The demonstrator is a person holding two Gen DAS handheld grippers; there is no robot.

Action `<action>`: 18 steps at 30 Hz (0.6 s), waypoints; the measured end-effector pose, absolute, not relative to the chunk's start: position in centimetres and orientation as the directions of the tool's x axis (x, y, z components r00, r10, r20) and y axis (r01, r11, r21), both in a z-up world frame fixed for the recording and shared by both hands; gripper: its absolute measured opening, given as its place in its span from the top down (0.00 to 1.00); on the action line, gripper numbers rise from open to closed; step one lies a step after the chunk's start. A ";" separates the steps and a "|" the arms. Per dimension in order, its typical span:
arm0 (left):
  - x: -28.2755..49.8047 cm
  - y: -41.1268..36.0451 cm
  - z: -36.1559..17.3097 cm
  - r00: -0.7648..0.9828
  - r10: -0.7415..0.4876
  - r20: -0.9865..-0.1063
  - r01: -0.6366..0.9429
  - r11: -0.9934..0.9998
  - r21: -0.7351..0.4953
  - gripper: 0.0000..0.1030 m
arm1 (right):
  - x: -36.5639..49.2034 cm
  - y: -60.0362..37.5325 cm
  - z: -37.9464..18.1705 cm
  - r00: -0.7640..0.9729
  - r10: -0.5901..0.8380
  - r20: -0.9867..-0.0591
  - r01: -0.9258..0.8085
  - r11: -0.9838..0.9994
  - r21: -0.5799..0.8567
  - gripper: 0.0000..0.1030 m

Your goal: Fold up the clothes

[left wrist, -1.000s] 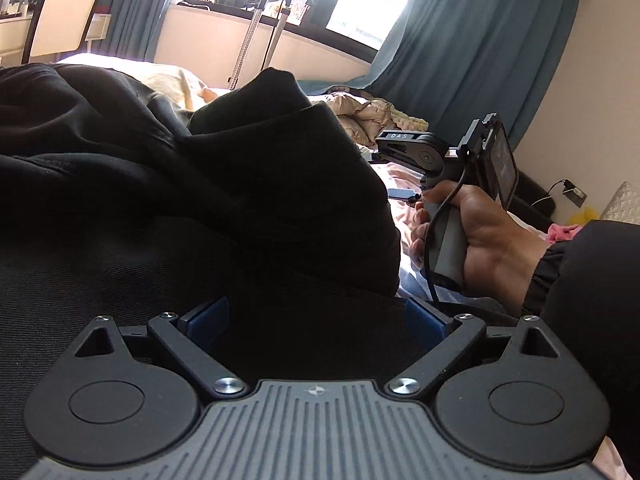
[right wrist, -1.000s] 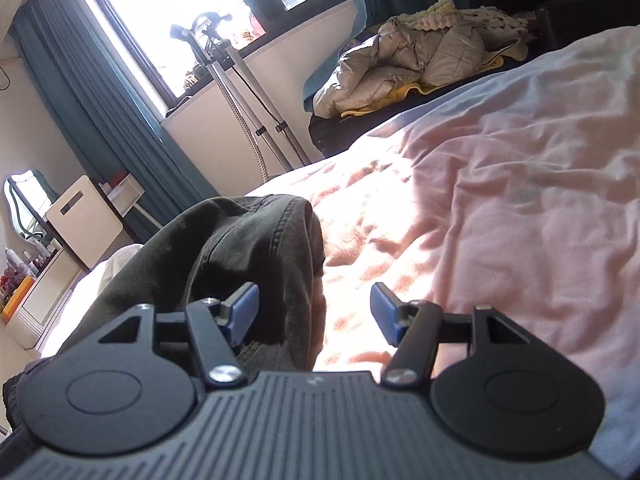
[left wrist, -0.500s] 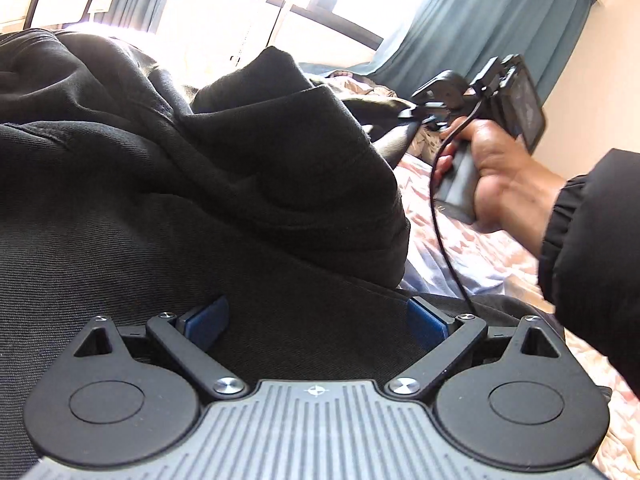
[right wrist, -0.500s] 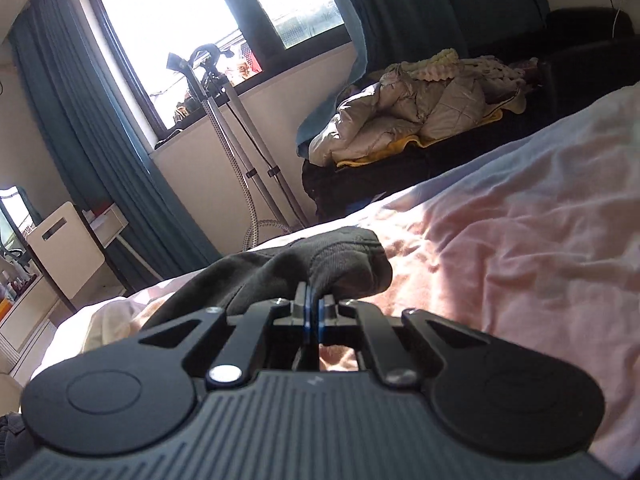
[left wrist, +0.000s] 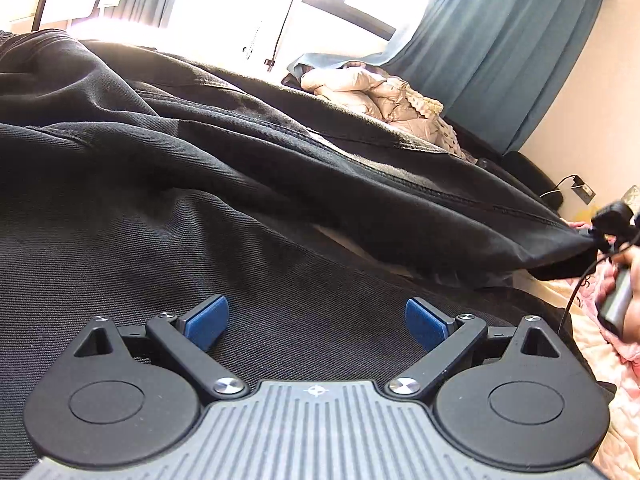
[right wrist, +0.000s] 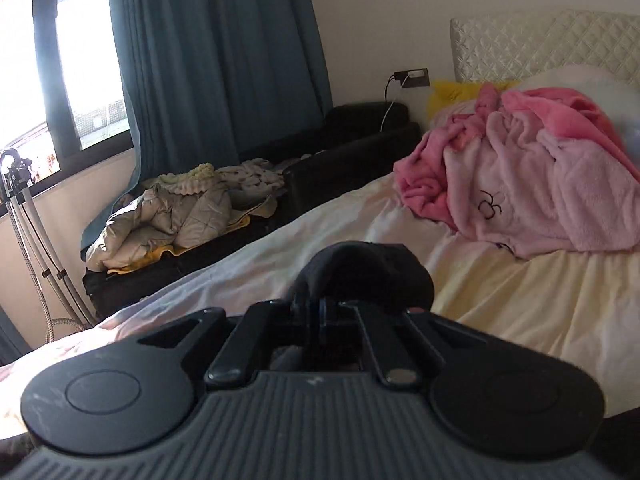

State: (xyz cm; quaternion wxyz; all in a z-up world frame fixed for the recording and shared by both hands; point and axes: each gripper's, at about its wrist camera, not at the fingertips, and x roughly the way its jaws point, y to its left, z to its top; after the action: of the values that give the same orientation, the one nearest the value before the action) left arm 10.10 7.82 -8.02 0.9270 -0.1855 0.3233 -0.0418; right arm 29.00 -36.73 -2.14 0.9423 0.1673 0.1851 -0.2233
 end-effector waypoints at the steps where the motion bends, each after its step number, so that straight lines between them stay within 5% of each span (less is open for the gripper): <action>1: 10.0 7.7 -8.0 0.788 -0.193 -0.584 -0.040 0.931 -0.362 0.06 | 28.1 -37.3 -3.7 0.828 -0.352 -0.437 0.483 0.843 0.237 0.89; 5: 9.6 7.8 -8.2 0.793 -0.189 -0.579 -0.033 0.936 -0.351 0.06 | 25.6 -39.4 -8.9 0.829 -0.261 -0.495 0.479 0.788 0.387 0.77; 7: 9.9 8.0 -8.4 0.797 -0.195 -0.572 -0.034 0.931 -0.364 0.06 | 25.1 -40.0 -10.3 0.845 -0.217 -0.490 0.467 0.747 0.474 0.53; 10: 10.4 8.0 -8.7 0.801 -0.203 -0.564 -0.034 0.924 -0.380 0.06 | 25.4 -40.5 -11.4 0.867 -0.147 -0.477 0.429 0.706 0.563 0.33; 14: 10.9 7.8 -8.9 0.806 -0.202 -0.556 -0.027 0.926 -0.376 0.06 | 26.5 -42.3 -11.7 0.868 -0.172 -0.467 0.471 0.585 0.660 0.32; 15: 10.9 7.7 -9.0 0.808 -0.202 -0.554 -0.024 0.927 -0.373 0.06 | 26.9 -43.0 -11.7 0.865 -0.188 -0.465 0.484 0.555 0.676 0.37; 18: 11.0 7.6 -9.0 0.810 -0.201 -0.551 -0.022 0.929 -0.371 0.06 | 29.3 -43.0 -10.0 0.811 -0.260 -0.525 0.561 0.603 0.568 0.95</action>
State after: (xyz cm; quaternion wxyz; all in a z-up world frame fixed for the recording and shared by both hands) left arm 11.00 7.58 -9.00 0.9335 -0.1828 0.3047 -0.0482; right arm 29.28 -43.02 -10.00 0.8728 0.3789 0.1988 -0.2349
